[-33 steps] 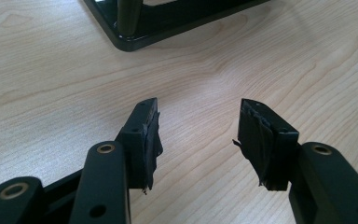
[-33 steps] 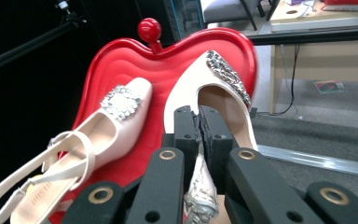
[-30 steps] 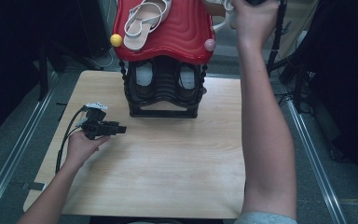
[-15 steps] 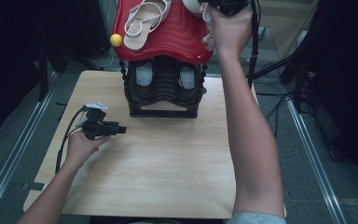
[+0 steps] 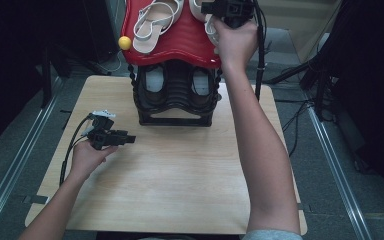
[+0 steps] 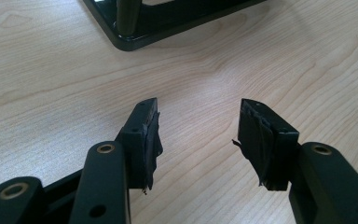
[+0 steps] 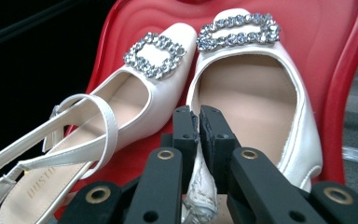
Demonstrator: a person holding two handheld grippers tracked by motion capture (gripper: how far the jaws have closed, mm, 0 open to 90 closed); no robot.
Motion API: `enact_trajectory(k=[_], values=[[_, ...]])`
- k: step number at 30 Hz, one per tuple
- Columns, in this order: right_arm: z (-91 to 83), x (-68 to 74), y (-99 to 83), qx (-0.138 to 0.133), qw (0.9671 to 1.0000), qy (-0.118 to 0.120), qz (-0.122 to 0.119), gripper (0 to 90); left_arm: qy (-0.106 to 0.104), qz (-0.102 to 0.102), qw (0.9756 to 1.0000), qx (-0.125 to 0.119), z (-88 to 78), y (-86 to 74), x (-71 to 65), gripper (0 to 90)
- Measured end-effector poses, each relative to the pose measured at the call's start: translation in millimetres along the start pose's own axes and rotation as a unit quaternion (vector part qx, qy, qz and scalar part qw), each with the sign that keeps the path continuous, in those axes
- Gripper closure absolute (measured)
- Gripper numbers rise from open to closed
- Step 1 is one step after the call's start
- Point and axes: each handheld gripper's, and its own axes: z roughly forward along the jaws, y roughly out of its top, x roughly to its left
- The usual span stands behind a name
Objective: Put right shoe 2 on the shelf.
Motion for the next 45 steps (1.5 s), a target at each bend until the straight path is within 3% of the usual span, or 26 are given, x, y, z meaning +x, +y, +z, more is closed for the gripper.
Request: enact_trajectory(k=[4,10,13,23,36,45], values=[[9.2,2.0,-4.7,0.009,0.9999,0.012,0.004,86.1,0.001,0.0,1.0,0.001,-0.3,-0.1,0.7,48.6],[13.5,9.8,-4.8,0.003,1.0,0.007,-0.002,86.0,0.001,0.0,1.0,0.0,-0.7,-0.2,1.6,48.6],[17.4,11.2,-6.4,0.012,0.9999,0.004,-0.009,85.7,0.0,0.001,1.0,0.001,-0.3,-0.2,0.4,48.6],[15.9,8.7,-6.8,0.01,0.9999,0.007,-0.011,83.9,0.0,0.001,1.0,0.0,0.4,-0.2,0.3,48.6],[10.1,13.0,-1.2,0.0,0.9997,-0.002,-0.025,69.3,0.001,0.001,1.0,0.001,-0.1,-0.2,0.9,48.6],[0.5,12.0,5.3,-0.006,0.9997,0.002,-0.023,68.8,0.002,0.001,1.0,0.0,0.7,-0.4,0.5,48.6]])
